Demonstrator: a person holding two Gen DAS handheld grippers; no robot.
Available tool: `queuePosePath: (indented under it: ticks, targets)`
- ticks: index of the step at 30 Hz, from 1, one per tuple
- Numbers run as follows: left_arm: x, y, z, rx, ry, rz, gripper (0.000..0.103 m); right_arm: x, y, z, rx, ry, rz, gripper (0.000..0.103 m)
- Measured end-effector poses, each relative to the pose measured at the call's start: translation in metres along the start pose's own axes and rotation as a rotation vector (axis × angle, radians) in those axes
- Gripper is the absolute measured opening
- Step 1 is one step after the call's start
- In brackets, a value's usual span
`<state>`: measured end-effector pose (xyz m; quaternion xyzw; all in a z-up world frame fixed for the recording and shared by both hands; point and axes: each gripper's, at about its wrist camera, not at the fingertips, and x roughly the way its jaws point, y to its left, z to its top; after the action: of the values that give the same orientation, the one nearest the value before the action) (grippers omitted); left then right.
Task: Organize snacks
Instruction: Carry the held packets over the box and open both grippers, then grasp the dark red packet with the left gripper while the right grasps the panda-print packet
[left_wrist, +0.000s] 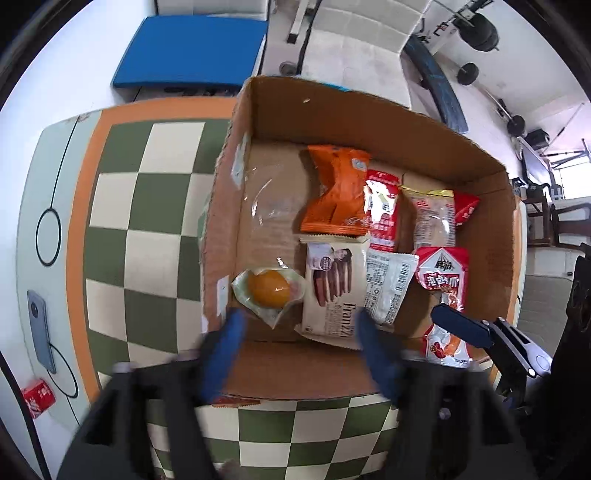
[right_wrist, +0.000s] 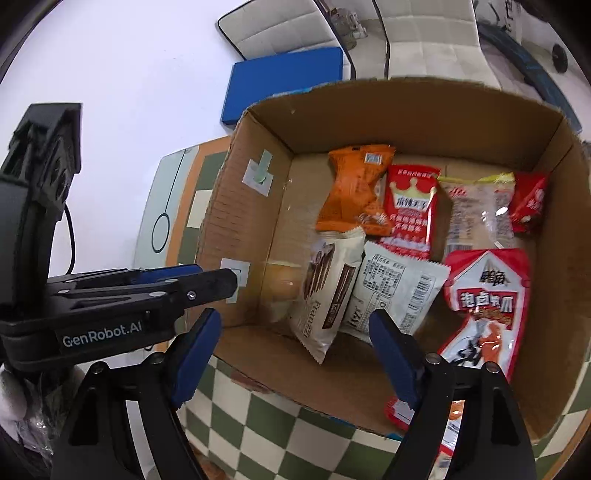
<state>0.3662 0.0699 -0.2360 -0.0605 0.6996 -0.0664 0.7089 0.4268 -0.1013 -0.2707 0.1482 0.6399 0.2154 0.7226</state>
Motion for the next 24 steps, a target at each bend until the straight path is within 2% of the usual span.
queuePosePath:
  ticks: [4, 5, 6, 9, 11, 14, 17, 19, 21, 24]
  targets:
    - [-0.005, -0.007, -0.003, 0.005, -0.034, 0.033, 0.081, -0.005, -0.003, -0.003, 0.001, 0.0, -0.085, 0.085]
    - [-0.004, -0.008, -0.003, 0.007, -0.035, 0.029, 0.087, -0.007, -0.004, -0.005, 0.007, -0.001, -0.103, 0.085]
    - [-0.006, -0.01, -0.004, 0.003, -0.045, 0.025, 0.088, -0.01, -0.007, -0.006, 0.013, -0.009, -0.124, 0.086]
    - [-0.015, -0.017, -0.01, 0.009, -0.082, 0.019, 0.088, -0.021, -0.011, -0.01, 0.012, -0.034, -0.16, 0.088]
    - [-0.025, -0.023, -0.016, 0.02, -0.139, 0.006, 0.088, -0.028, -0.013, -0.012, 0.012, -0.052, -0.162, 0.088]
    - [-0.049, -0.031, -0.032, 0.043, -0.264, 0.027, 0.088, -0.046, -0.011, -0.016, -0.007, -0.103, -0.16, 0.089]
    - [-0.082, -0.043, -0.059, 0.095, -0.451, 0.055, 0.088, -0.067, -0.009, -0.028, -0.027, -0.168, -0.184, 0.089]
    - [-0.096, -0.049, -0.075, 0.124, -0.534, 0.083, 0.088, -0.079, -0.009, -0.038, -0.026, -0.201, -0.186, 0.089]
    - [-0.103, -0.052, -0.093, 0.149, -0.572, 0.116, 0.088, -0.091, -0.011, -0.051, -0.008, -0.225, -0.182, 0.089]
    - [-0.1, -0.047, -0.11, 0.169, -0.544, 0.055, 0.088, -0.108, -0.017, -0.08, 0.036, -0.262, -0.192, 0.089]
